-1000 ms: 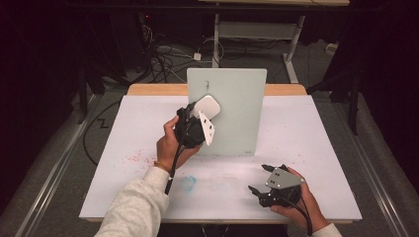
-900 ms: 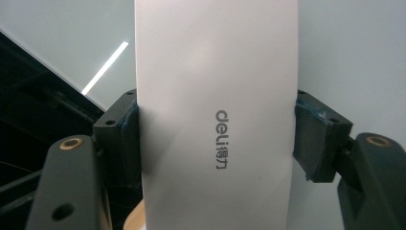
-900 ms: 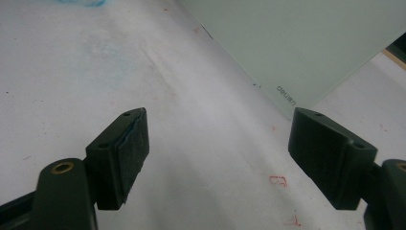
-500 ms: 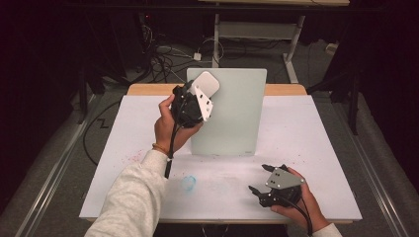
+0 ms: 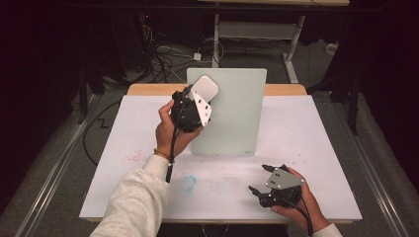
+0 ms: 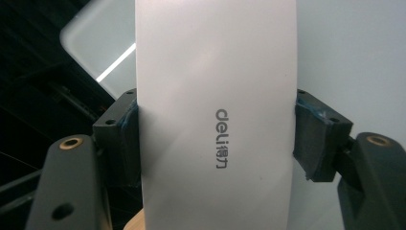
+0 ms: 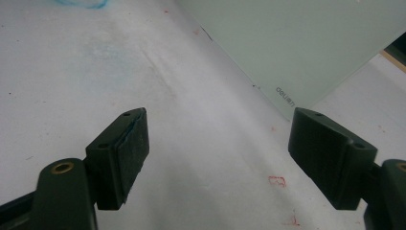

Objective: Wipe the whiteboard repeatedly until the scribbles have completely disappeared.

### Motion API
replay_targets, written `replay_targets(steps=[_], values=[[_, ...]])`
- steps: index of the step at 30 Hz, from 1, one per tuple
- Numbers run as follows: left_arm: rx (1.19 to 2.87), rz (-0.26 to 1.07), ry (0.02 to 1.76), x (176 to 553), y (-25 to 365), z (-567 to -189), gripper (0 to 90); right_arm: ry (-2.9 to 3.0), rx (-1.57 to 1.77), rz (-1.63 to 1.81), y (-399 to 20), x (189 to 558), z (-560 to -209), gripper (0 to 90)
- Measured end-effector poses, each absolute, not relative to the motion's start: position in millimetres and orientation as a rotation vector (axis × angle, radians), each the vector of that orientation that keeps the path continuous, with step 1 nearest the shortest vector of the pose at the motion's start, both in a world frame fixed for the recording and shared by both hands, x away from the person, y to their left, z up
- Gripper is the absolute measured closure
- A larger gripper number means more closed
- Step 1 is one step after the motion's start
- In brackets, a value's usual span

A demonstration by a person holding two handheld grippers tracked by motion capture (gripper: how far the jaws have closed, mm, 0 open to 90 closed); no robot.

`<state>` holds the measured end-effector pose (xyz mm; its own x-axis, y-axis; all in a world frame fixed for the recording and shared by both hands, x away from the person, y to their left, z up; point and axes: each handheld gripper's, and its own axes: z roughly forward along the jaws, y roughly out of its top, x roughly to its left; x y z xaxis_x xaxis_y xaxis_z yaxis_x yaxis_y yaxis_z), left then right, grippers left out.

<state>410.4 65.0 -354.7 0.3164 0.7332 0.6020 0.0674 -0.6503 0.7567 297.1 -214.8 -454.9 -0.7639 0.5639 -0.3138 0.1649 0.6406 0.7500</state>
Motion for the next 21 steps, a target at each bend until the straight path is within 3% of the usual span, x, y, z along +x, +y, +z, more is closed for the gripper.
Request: replay_targets(steps=[9, 21], values=[[1.989, 1.350, 0.704, 401.7, 61.4, -379.7, 29.2, 2.333, 0.572, 0.984, -213.5, 296.4, -455.8, 22.2], [1.957, 1.260, 0.736, 417.9, 58.6, -328.7, 29.2, 2.330, 0.569, 0.990, -213.6, 296.5, -455.6, 22.3]])
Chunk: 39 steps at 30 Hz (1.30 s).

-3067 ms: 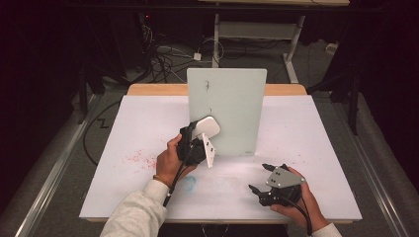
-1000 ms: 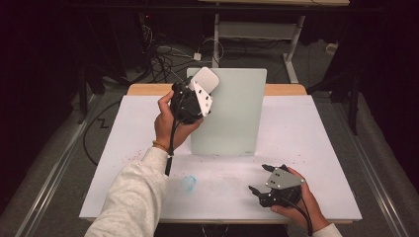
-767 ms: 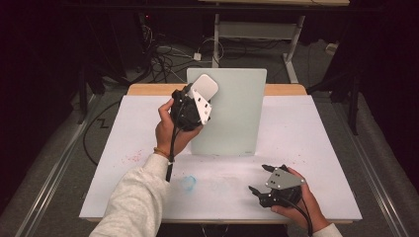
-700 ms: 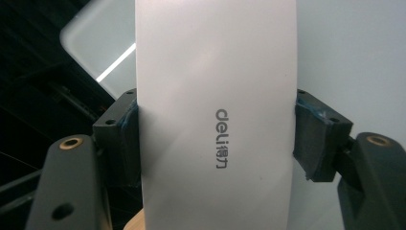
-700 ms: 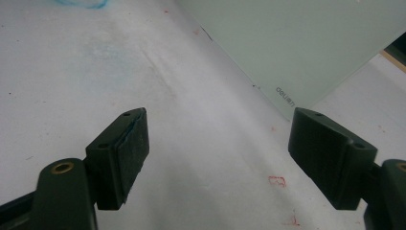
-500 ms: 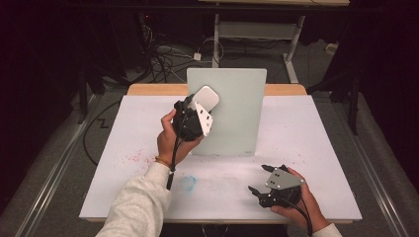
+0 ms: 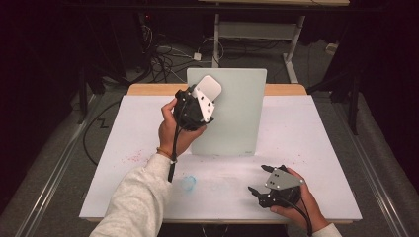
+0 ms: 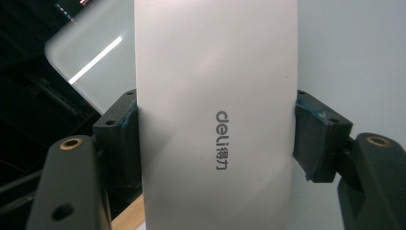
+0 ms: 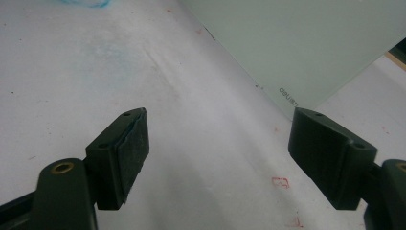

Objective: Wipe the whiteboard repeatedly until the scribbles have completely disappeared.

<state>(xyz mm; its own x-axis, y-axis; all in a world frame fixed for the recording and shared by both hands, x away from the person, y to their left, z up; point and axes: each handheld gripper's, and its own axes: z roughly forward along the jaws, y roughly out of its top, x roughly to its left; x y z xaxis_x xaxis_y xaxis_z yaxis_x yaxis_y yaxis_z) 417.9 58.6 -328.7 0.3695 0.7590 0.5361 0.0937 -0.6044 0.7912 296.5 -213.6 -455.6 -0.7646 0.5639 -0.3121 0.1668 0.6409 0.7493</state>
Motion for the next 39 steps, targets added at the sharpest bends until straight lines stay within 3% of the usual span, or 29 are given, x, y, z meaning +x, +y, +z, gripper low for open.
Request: replay_targets(steps=[8, 17, 21, 39], values=[[1.965, 1.284, 0.731, 420.9, 55.3, -320.5, 29.2, 2.328, 0.569, 0.991, -213.8, 296.1, -455.1, 22.3], [2.041, 1.322, 0.688, 408.5, 58.7, -356.2, 29.2, 2.325, 0.563, 0.993, -213.5, 295.7, -454.3, 22.2], [2.045, 1.233, 0.699, 402.8, 68.2, -366.4, 29.3, 2.314, 0.569, 1.000, -213.7, 295.4, -453.1, 22.2], [2.072, 1.072, 0.630, 365.1, 84.5, -393.5, 29.3, 2.279, 0.591, 1.018, -216.0, 298.5, -450.2, 22.3]])
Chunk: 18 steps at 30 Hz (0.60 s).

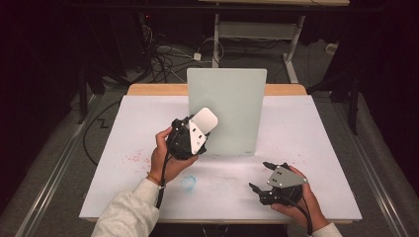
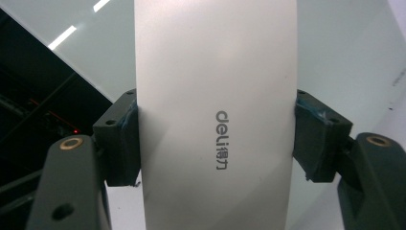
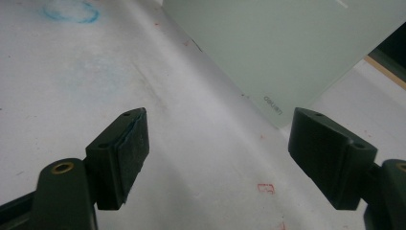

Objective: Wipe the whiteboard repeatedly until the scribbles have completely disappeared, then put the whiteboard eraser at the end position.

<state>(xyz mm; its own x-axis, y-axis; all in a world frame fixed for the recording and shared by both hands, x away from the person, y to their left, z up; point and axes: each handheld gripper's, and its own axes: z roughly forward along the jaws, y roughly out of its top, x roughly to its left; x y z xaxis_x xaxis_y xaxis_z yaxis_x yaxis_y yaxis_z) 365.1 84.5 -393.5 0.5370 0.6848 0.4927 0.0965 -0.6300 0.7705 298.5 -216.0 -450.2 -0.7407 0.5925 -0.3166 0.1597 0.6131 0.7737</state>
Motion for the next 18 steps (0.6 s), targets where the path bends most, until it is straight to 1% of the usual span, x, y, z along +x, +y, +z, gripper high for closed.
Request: replay_targets(steps=[4, 8, 13, 18], values=[[2.071, 0.987, 0.641, 357.9, 91.9, -392.8, 29.2, 2.278, 0.590, 1.020, -216.1, 297.9, -449.9, 22.2], [2.102, 0.879, 0.600, 349.3, 101.9, -392.8, 29.3, 2.282, 0.591, 1.021, -215.5, 299.2, -450.0, 22.2], [2.210, 0.746, 0.502, 339.1, 109.5, -393.5, 29.2, 2.286, 0.598, 1.022, -215.4, 298.2, -451.0, 22.2], [2.320, 0.642, 0.376, 330.7, 103.8, -401.0, 29.2, 2.281, 0.597, 1.012, -217.7, 296.2, -450.2, 22.2]])
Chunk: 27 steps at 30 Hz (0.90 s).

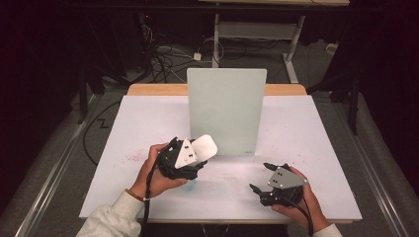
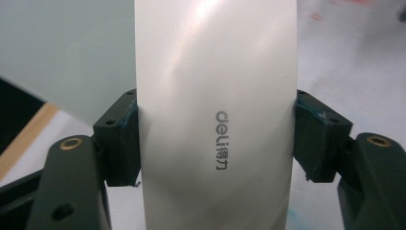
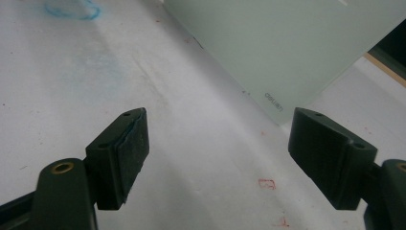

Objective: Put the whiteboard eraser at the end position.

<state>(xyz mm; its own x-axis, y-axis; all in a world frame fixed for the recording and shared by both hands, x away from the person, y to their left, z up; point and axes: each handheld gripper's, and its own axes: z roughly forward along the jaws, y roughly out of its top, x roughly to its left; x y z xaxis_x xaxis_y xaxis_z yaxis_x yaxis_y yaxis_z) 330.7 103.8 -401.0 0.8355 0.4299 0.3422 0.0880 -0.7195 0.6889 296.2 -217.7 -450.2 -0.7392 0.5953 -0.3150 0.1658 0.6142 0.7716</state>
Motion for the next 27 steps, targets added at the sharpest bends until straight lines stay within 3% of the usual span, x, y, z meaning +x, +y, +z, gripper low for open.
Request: replay_targets(steps=[15, 27], values=[[2.547, 0.417, 0.141, 328.1, 71.1, -425.1, 29.2, 2.283, 0.600, 1.005, -220.1, 297.6, -450.9, 22.2], [2.632, 0.337, 0.003, 329.1, 40.3, -437.5, 29.0, 2.282, 0.616, 0.998, -222.1, 299.2, -452.0, 22.3]])
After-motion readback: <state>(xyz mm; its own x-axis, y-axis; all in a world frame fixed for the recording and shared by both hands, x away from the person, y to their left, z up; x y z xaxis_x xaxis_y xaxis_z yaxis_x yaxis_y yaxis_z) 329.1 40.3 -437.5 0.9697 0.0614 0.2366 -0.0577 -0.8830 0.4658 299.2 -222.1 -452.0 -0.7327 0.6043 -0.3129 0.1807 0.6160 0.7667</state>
